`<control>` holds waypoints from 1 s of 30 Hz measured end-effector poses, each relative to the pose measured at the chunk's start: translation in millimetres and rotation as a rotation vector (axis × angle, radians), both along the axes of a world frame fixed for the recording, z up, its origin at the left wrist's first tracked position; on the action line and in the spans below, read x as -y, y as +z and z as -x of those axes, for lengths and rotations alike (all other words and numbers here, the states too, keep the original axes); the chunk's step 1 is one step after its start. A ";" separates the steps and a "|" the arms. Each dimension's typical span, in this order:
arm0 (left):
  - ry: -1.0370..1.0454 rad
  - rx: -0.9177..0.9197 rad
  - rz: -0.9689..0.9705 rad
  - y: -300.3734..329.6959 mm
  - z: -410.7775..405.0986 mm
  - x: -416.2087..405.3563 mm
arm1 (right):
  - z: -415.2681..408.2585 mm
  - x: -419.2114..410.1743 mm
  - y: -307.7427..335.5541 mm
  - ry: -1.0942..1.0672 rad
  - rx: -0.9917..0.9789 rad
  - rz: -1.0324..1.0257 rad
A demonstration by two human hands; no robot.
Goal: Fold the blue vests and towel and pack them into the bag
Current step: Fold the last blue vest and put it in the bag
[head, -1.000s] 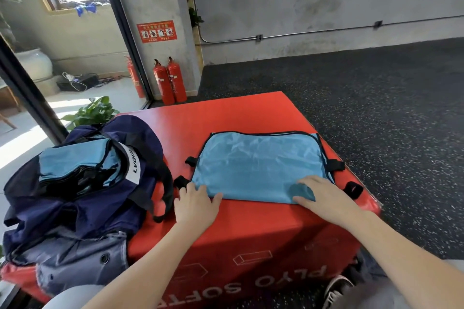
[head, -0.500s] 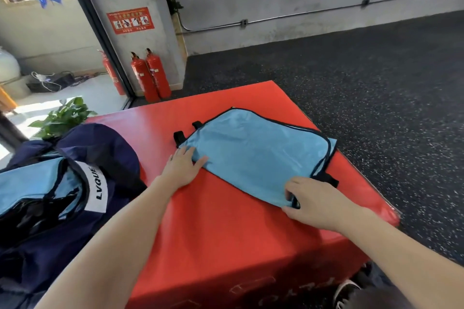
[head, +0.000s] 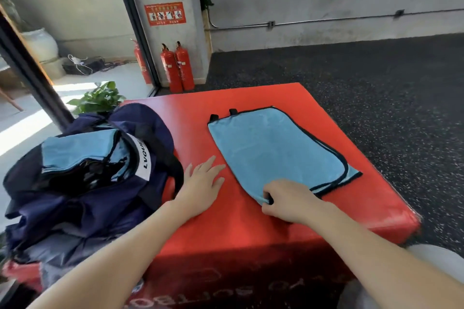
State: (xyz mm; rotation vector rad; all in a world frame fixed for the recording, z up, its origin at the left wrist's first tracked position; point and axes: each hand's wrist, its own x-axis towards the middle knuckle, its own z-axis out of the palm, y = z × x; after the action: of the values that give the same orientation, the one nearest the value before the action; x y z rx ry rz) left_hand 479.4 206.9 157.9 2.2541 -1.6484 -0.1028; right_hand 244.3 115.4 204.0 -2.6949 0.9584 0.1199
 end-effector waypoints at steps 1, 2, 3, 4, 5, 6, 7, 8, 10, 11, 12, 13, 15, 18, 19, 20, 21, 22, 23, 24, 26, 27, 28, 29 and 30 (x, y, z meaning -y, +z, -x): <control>0.009 -0.007 0.018 0.7 1.2 -16.3 | -10.5 -10.5 -2.4 -0.001 0.043 -0.036; 0.024 -0.028 0.051 2.0 1.3 -31.5 | -21.0 -21.1 -5.8 -0.014 0.117 -0.105; 0.040 -0.061 0.093 4.2 1.1 -46.2 | -30.4 -31.7 -9.8 -0.028 0.214 -0.201; 0.052 -0.098 0.136 5.9 0.8 -59.4 | -38.6 -41.9 -13.3 -0.037 0.306 -0.299; 0.056 -0.129 0.171 7.5 1.6 -71.5 | -45.1 -50.6 -15.8 -0.033 0.380 -0.368; 0.056 -0.154 0.191 9.1 3.7 -82.6 | -48.6 -56.8 -18.4 -0.019 0.428 -0.404; 0.057 -0.176 0.201 10.8 7.2 -93.1 | -49.3 -60.7 -20.4 -0.005 0.458 -0.417; 0.052 -0.189 0.210 11.6 10.9 -101.6 | -46.6 -60.5 -22.6 -0.001 0.475 -0.408; 0.027 -0.174 0.212 11.8 17.8 -114.2 | -32.7 -51.9 -24.7 0.007 0.462 -0.322; 0.012 -0.162 0.210 11.4 20.7 -117.9 | -22.3 -43.8 -25.5 0.005 0.434 -0.262; 0.000 -0.161 0.206 11.1 23.6 -120.3 | -10.4 -35.6 -25.4 -0.010 0.399 -0.210; -0.011 -0.171 0.200 11.3 26.7 -121.6 | 2.7 -26.9 -25.0 -0.031 0.368 -0.169; -0.033 -0.190 0.195 11.4 32.2 -120.9 | 30.5 -10.8 -24.0 -0.060 0.339 -0.101; -0.039 -0.240 0.162 12.6 38.4 -114.7 | 72.0 7.2 -26.1 -0.079 0.290 0.011; -0.041 -0.251 0.139 13.0 39.9 -112.2 | 84.8 10.4 -27.2 -0.071 0.281 0.022; -0.042 -0.252 0.108 13.2 41.1 -110.4 | 96.3 11.3 -28.1 -0.061 0.277 0.004; -0.040 -0.244 0.072 13.9 39.3 -109.2 | 102.5 12.4 -28.8 -0.041 0.278 -0.019; -0.046 -0.236 0.027 13.6 42.9 -109.6 | 114.4 9.6 -30.1 -0.037 0.278 -0.041; -0.042 -0.234 -0.012 14.4 40.5 -110.8 | 117.5 9.5 -31.5 -0.020 0.272 -0.050; -0.040 -0.237 -0.043 14.3 38.3 -113.0 | 121.1 8.9 -32.8 -0.013 0.256 -0.050; -0.044 -0.259 -0.065 13.1 36.3 -119.4 | 128.4 7.5 -36.2 0.005 0.232 -0.024; -0.046 -0.275 -0.070 12.7 36.3 -123.5 | 130.2 6.4 -38.3 0.018 0.230 -0.008; -0.048 -0.283 -0.074 11.6 36.9 -127.4 | 131.5 4.6 -39.4 0.026 0.229 0.008; -0.052 -0.279 -0.071 10.0 38.6 -130.9 | 133.0 3.3 -41.7 0.039 0.233 0.030; -0.053 -0.268 -0.065 7.8 40.4 -133.7 | 134.2 1.5 -43.4 0.050 0.235 0.044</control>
State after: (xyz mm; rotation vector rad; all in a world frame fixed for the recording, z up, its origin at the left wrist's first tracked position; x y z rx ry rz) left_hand 439.0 340.5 165.6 2.1333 -1.5801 -0.4566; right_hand 110.1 113.9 160.6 -2.6964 0.8315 -0.2062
